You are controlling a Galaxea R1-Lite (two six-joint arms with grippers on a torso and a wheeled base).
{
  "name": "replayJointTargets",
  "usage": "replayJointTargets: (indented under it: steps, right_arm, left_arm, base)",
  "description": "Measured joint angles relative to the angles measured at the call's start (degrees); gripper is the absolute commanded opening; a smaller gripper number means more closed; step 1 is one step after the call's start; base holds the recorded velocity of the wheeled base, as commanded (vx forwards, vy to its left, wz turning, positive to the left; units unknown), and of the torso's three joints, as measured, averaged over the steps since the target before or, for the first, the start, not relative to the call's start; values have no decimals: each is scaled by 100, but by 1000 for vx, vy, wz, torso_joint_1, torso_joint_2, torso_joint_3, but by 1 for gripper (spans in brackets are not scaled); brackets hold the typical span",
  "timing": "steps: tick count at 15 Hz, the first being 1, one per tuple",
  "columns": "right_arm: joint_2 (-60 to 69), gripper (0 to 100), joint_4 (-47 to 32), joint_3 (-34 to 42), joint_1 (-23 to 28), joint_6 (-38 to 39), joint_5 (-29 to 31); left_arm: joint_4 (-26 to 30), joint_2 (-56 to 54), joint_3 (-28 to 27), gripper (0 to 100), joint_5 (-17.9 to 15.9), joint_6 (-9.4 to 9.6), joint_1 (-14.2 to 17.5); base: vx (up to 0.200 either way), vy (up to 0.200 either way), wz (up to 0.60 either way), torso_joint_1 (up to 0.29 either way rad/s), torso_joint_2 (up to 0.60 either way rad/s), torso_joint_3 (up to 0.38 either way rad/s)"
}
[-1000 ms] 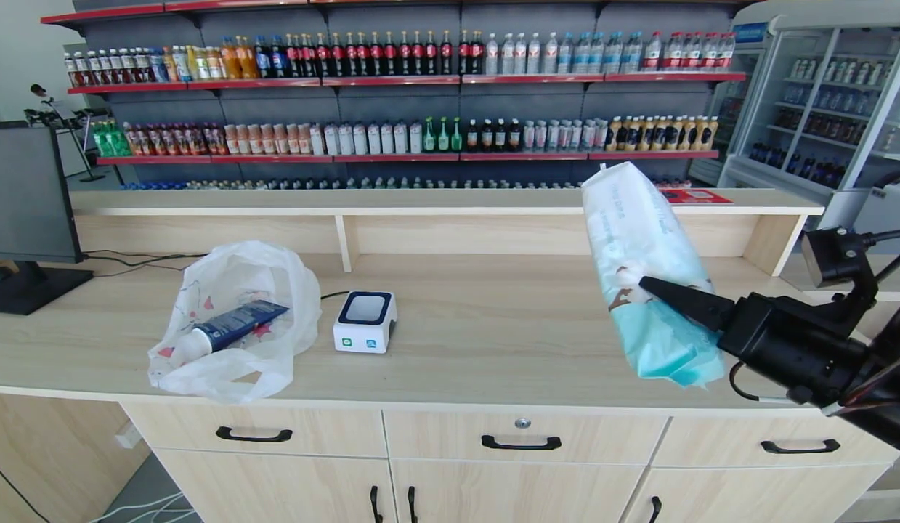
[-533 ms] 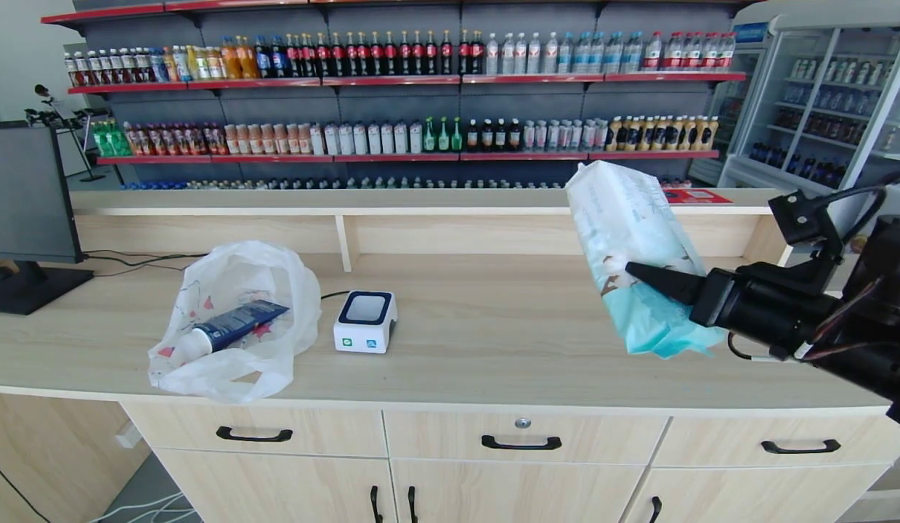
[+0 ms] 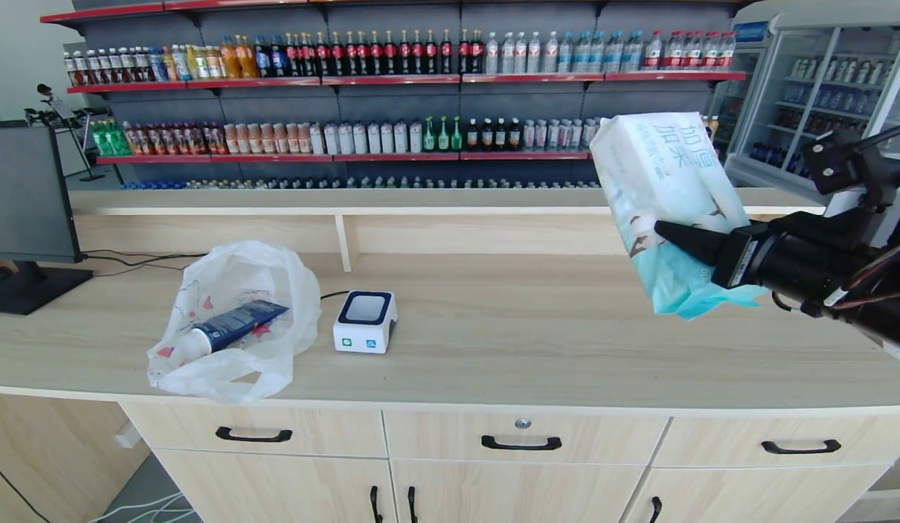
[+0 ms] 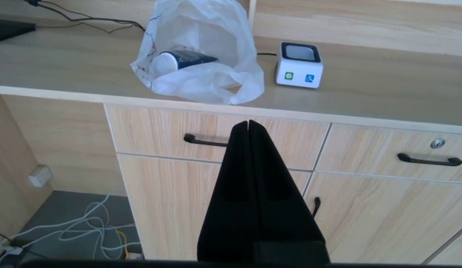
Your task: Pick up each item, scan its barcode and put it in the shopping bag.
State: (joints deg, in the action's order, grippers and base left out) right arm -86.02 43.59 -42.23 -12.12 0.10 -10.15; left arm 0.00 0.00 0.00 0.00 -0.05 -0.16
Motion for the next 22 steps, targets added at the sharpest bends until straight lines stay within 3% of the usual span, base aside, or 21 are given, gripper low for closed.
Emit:
replayJointTargets:
  steps: [3,8,10,13,16,19,22]
  right_arm:
    - [443,0,55,404,9,-89,644]
    - [547,0,460,1130,210,22,734]
    - [306,0,496,806,378,28,769]
    - [-351,0,474,-280,455,17,670]
    - [-902,0,660,-980,394,-221,-256]
    - [-924,0,841,-697,385,-162,-432]
    - [-933,0,1142,-506,695,-21,252]
  left_arm:
    - [0,0,0,0,0,-16,-5]
    - [0,0,0,0,0,-11,0]
    - [0,0,0,0,0,-11,-5]
    - [0,0,0,0,0,-5,0]
    - [0,0,0,0,0,-9,0]
    - [0,0,0,0,0,-16,-2]
    - [0,0,0,0,0,-17,0]
  base:
    - [0,0,0,0,0,0]
    - [0,0,0,0,0,0]
    - [0,0,0,0,0,0]
    - [0,0,0,0,0,0]
    - [0,0,0,0,0,0]
    - [0,0,0,0,0,0]
    - [0,0,0,0,0,0]
